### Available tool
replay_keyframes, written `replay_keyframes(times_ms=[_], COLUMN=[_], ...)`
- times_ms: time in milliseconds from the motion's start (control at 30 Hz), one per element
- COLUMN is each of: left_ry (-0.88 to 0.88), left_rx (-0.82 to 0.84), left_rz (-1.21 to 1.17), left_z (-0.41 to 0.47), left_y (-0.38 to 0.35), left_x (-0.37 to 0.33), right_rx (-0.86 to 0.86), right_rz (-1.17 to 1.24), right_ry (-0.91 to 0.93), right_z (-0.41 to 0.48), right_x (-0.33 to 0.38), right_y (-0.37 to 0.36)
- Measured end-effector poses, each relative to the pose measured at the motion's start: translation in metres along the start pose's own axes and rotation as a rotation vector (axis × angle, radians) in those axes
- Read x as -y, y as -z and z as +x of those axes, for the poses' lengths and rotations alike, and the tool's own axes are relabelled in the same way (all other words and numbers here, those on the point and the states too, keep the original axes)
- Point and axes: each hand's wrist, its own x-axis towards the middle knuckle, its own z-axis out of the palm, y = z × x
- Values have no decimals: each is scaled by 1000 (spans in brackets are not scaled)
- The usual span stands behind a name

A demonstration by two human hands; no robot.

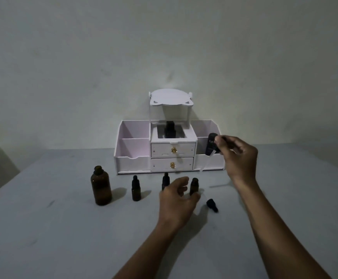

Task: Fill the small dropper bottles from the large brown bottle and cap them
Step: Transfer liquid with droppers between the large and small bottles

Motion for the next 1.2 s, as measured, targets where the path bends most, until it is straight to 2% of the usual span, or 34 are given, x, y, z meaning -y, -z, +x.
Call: replay_keyframes(times_ms=[133,667,1200], left_ry=[65,27,92], left_rx=[-19,-64,-4], left_rz=[52,24,-114], left_z=[13,20,20], left_y=[-24,-28,-28], left_x=[7,9,6], right_rx=[-30,22,69], right_rz=[24,-58,-151], right_ry=[-10,-38,89], right_z=[0,-4,-16], right_x=[-10,-28,-32], right_y=[1,-7,-16])
